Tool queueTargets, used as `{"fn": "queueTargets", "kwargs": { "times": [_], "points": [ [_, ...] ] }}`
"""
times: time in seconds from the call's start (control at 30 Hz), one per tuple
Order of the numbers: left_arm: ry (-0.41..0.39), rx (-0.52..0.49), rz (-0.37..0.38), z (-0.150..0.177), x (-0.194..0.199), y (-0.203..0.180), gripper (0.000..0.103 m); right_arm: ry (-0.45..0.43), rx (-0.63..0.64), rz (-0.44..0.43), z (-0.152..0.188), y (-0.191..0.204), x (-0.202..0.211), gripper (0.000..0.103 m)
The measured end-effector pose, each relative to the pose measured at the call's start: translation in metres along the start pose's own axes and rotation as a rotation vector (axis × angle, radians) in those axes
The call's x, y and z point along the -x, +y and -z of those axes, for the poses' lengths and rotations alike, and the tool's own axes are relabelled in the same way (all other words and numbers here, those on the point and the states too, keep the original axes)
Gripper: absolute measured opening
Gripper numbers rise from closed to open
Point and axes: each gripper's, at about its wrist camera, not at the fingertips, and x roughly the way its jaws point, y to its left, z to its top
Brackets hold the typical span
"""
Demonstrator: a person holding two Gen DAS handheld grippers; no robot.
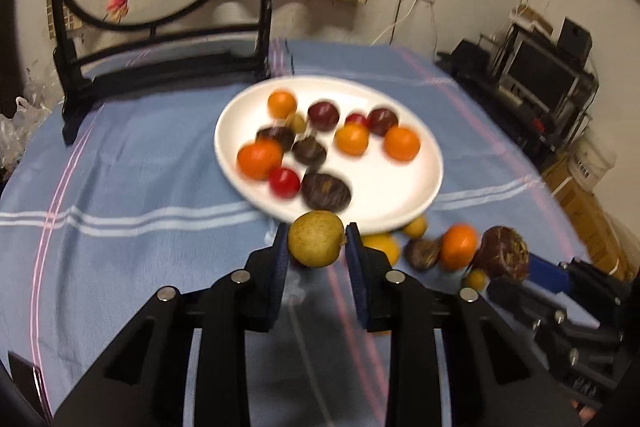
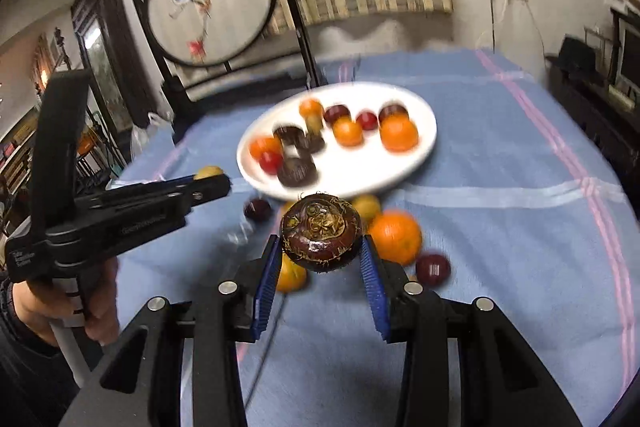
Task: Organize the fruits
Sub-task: 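Place the yellow fruit and dark wrinkled fruit on the plate, opening both tools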
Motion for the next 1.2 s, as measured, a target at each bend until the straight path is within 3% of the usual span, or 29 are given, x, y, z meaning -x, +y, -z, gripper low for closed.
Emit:
{"fn": "queueTargets", "kwargs": {
  "times": [0.23,0.53,0.6,0.67,1.0,1.2],
  "points": [
    [0.002,0.028,-0.019,-0.043,-0.034,-0.007,0.027,-0.017,0.060,0.047,-0.050,0.000,-0.035,0.041],
    [0.069,0.043,-0.050,-0.056,-0.087,-0.004,0.028,0.090,-0.001,0.055,-0.053,-0.022,-0.103,0.042],
    [0.072,0.053,-0.056,-0.057,-0.091,-0.004,0.054,0.075,-0.018,0.060,-0.052,-0.027,-0.099,0.057],
    [0.036,0.062,-0.064,-0.055,-0.085,-0.005,0.061,0.064,-0.049,0.043,-0.051,-0.034,-0.093,0.060],
    [0.003,0.111,-0.074,-0.025,-0.040,0.017,0.079,0.062,-0.111,0.039,-0.041,-0.048,-0.067,0.065],
    [0.022,0.154,-0.111,0.005,-0.024,0.035,0.080,0.069,-0.098,0.071,-0.017,-0.049,-0.046,0.065]
  ]
}}
